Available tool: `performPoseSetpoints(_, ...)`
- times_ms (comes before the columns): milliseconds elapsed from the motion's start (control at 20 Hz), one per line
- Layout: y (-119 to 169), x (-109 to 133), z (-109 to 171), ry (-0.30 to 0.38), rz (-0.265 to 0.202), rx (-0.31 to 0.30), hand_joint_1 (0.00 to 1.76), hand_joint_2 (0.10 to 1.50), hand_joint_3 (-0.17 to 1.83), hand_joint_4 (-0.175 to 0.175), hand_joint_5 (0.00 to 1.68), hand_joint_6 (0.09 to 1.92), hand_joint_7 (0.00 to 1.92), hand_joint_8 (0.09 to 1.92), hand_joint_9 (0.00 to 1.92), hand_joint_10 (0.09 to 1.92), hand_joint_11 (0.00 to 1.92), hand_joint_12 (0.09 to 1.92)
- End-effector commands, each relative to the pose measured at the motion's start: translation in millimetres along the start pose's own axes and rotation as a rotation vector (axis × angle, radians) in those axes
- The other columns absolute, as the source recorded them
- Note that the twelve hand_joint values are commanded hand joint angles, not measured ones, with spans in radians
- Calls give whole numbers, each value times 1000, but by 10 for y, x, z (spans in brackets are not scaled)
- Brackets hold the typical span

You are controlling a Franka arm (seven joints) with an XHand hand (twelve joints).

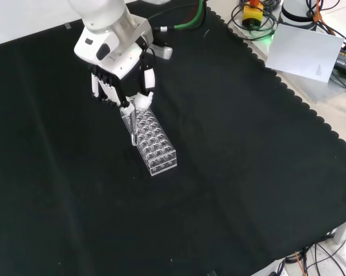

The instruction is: Shake the test tube.

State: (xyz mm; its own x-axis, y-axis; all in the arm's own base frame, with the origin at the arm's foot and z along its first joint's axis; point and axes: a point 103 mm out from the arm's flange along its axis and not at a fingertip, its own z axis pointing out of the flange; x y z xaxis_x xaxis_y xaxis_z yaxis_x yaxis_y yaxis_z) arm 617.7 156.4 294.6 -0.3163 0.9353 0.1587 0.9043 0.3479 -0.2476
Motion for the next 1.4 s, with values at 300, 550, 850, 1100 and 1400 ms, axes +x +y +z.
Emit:
performPoseSetpoints(300, -234, -78, -183, 35, 6, -35, 1439, 632, 582, -175, 1423, 127, 1477, 567, 1458, 206, 935, 1157)
performPoseSetpoints(550, -308, 49, -255, 54, -11, -48, 1440, 632, 580, -175, 1428, 115, 1480, 560, 1458, 207, 934, 1157)
performPoseSetpoints(850, -286, 352, -322, 80, -66, -57, 1440, 630, 583, -175, 1430, 112, 1480, 561, 1460, 203, 934, 1158)
performPoseSetpoints(1100, -286, 434, -348, 73, -78, -63, 1440, 629, 584, -175, 1432, 109, 1481, 560, 1462, 201, 934, 1158)
performPoseSetpoints(1400, -403, 23, -320, 31, 18, -51, 1440, 628, 586, -175, 1433, 106, 1482, 559, 1464, 198, 934, 1158)
